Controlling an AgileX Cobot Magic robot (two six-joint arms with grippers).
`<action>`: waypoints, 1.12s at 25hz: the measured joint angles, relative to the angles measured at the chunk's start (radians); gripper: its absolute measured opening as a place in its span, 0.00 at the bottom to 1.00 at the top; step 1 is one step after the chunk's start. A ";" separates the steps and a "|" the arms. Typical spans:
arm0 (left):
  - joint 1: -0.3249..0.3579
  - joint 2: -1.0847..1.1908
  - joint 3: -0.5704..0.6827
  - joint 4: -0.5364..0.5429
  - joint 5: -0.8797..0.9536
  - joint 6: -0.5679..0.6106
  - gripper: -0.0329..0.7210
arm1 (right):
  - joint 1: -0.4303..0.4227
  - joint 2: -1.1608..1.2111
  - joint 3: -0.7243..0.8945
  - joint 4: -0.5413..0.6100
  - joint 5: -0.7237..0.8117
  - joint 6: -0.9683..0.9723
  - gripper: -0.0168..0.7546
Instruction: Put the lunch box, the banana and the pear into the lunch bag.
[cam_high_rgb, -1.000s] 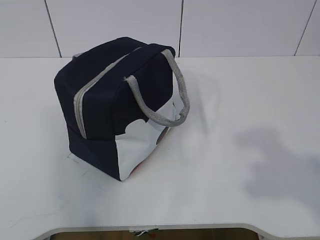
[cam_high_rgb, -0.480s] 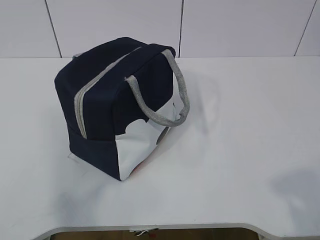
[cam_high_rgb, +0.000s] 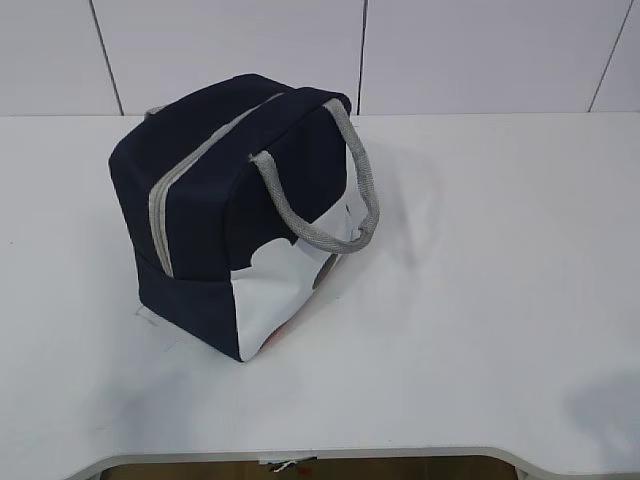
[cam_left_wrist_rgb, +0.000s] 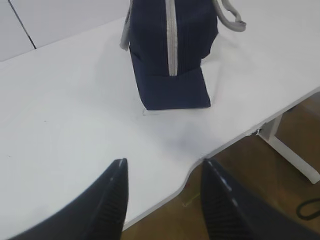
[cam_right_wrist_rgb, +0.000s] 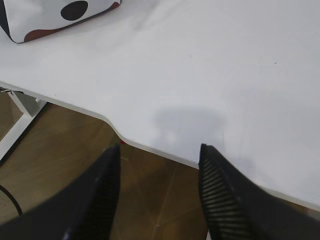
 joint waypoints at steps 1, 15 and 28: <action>0.000 0.000 0.013 0.008 -0.018 0.000 0.52 | 0.000 0.000 0.015 0.000 -0.014 0.000 0.56; 0.000 0.000 0.169 0.052 -0.072 -0.015 0.51 | 0.000 0.000 0.059 -0.002 -0.095 0.016 0.56; 0.321 -0.001 0.169 0.056 -0.076 -0.019 0.47 | -0.202 0.000 0.059 -0.005 -0.099 0.018 0.56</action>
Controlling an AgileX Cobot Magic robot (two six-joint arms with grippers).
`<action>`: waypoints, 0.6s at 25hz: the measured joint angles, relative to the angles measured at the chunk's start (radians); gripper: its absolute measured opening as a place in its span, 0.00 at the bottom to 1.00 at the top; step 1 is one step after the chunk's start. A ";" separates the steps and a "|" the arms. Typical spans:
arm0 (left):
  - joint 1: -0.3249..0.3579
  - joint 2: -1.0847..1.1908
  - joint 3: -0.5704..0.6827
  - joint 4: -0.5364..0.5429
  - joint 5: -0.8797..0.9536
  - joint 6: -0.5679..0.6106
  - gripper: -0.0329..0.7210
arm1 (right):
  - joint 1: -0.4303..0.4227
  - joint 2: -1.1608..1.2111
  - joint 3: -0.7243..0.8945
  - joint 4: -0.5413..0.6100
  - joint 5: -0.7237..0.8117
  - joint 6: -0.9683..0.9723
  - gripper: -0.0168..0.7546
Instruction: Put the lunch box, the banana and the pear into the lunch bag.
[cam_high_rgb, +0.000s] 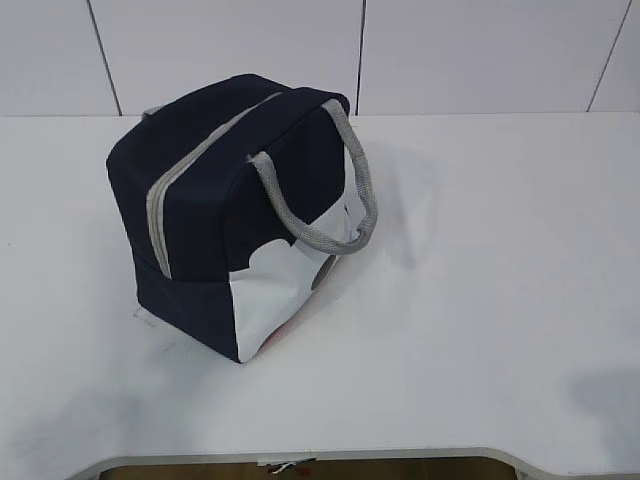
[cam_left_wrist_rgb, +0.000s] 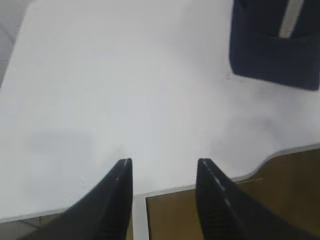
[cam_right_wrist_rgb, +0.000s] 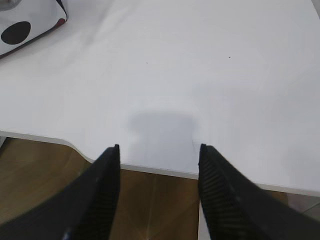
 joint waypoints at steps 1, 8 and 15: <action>0.043 0.000 0.000 0.000 0.000 0.000 0.46 | -0.004 0.000 0.000 0.004 0.000 0.000 0.56; 0.091 0.000 0.000 -0.009 0.000 0.000 0.45 | -0.009 0.000 0.000 0.012 0.000 0.000 0.55; 0.091 0.000 0.000 -0.011 0.000 0.000 0.45 | -0.009 0.000 0.000 0.014 0.000 0.000 0.55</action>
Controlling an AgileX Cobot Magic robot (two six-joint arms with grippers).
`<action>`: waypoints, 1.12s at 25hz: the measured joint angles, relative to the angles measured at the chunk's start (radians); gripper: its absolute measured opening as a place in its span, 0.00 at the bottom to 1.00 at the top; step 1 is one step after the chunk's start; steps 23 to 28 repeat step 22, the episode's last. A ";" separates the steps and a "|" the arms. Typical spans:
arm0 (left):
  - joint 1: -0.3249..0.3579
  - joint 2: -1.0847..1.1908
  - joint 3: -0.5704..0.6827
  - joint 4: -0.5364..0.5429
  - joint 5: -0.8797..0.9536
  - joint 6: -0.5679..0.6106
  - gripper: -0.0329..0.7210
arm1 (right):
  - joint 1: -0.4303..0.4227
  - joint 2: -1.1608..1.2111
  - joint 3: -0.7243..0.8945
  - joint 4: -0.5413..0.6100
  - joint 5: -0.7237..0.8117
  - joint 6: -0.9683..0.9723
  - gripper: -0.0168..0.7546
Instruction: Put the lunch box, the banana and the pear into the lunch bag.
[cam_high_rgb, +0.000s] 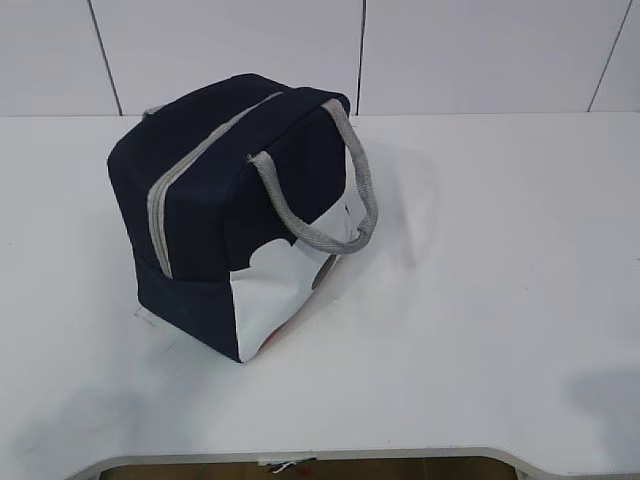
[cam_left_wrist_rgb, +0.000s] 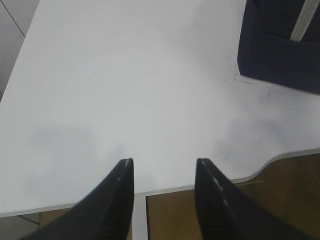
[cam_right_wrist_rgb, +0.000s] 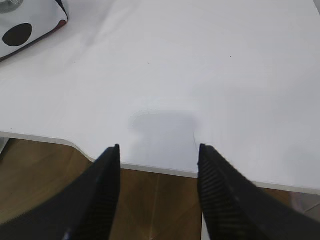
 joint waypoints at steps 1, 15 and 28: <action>0.000 0.000 0.000 0.000 0.000 0.000 0.45 | 0.000 0.000 0.000 0.000 0.000 0.000 0.55; 0.000 0.000 0.000 -0.002 0.000 -0.002 0.45 | 0.000 0.000 0.000 0.000 0.000 0.002 0.55; 0.000 0.000 0.000 -0.002 0.000 -0.004 0.45 | 0.000 0.000 0.000 0.000 0.000 0.002 0.55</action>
